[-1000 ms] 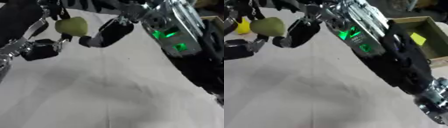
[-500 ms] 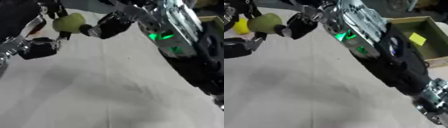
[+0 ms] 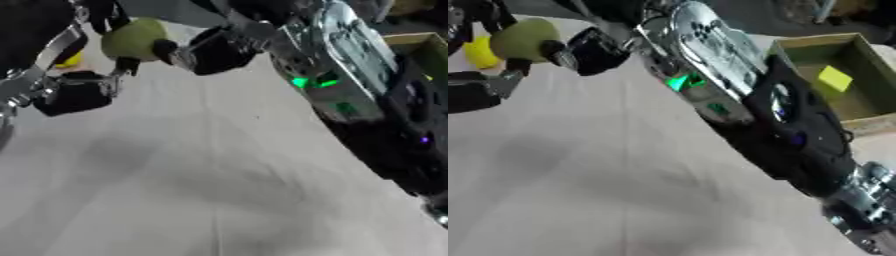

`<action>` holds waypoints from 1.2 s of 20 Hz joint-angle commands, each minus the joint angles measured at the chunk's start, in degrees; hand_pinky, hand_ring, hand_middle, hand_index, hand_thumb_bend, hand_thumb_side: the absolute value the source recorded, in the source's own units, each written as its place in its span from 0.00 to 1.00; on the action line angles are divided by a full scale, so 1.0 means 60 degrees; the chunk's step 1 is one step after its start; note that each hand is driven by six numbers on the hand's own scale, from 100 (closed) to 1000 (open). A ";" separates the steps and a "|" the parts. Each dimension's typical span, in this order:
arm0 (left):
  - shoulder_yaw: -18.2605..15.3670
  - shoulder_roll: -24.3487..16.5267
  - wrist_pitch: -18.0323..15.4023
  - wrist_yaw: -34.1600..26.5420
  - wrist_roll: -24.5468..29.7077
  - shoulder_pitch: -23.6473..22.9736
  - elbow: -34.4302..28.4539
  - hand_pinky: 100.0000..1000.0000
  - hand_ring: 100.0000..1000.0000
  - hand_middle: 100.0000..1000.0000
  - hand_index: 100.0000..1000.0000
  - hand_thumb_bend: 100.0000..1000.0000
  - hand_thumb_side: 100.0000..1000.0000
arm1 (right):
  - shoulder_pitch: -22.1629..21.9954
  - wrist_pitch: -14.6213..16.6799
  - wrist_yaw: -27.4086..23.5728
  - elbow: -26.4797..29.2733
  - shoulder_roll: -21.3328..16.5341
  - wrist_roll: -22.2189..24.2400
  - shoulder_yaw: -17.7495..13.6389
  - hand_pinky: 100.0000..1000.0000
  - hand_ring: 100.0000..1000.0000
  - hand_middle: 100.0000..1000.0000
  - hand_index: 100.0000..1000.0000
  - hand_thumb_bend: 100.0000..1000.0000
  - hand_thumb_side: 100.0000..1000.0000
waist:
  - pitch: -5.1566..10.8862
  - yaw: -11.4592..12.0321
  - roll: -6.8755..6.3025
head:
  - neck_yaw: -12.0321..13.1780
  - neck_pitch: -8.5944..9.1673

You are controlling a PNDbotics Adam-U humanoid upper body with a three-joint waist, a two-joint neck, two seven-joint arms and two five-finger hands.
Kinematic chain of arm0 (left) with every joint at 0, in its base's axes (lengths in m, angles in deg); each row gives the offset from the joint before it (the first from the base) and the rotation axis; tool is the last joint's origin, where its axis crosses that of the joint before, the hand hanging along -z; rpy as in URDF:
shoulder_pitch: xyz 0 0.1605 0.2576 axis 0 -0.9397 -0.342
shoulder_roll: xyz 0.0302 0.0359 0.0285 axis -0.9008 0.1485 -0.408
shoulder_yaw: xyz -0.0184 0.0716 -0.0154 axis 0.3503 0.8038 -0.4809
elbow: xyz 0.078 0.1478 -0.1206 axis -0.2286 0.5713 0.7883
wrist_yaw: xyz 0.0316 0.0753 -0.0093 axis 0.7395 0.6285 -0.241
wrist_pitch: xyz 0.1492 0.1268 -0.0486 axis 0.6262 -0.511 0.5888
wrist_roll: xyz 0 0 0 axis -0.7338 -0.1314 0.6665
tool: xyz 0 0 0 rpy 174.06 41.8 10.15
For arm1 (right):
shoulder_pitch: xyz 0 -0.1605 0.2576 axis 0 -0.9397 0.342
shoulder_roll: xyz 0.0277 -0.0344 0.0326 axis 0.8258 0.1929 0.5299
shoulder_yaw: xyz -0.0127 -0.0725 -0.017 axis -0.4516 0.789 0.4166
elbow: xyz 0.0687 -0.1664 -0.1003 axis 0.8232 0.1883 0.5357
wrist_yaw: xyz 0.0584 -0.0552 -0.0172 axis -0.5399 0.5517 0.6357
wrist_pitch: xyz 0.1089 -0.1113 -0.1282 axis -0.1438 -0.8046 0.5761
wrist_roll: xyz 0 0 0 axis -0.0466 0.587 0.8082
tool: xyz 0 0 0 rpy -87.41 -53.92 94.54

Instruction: Pick up the objects with one hand, pass them to the other hand, and then place them into the box on the other side of the table.

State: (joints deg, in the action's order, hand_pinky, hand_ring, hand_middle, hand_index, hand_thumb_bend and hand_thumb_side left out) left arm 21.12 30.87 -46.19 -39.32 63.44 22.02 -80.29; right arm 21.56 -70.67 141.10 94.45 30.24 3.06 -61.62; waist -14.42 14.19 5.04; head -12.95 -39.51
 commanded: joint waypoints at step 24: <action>-0.0096 -0.0352 -0.0539 -0.0051 -0.0444 -0.0031 0.0300 0.32 0.46 0.47 0.54 0.00 0.00 | 0.0070 -0.0245 -0.1548 0.0144 -0.0260 0.0095 -0.0057 0.00 0.31 0.40 0.62 0.36 0.03 | 0.0358 -0.0005 -0.0142 | 0.0071 0.0149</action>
State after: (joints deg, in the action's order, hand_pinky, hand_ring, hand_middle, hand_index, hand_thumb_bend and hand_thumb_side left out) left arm 21.02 30.14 -49.06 -39.70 60.97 21.15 -78.10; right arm 21.09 -72.14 132.27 94.45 29.76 3.52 -61.60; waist -14.42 14.16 5.04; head -12.65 -39.14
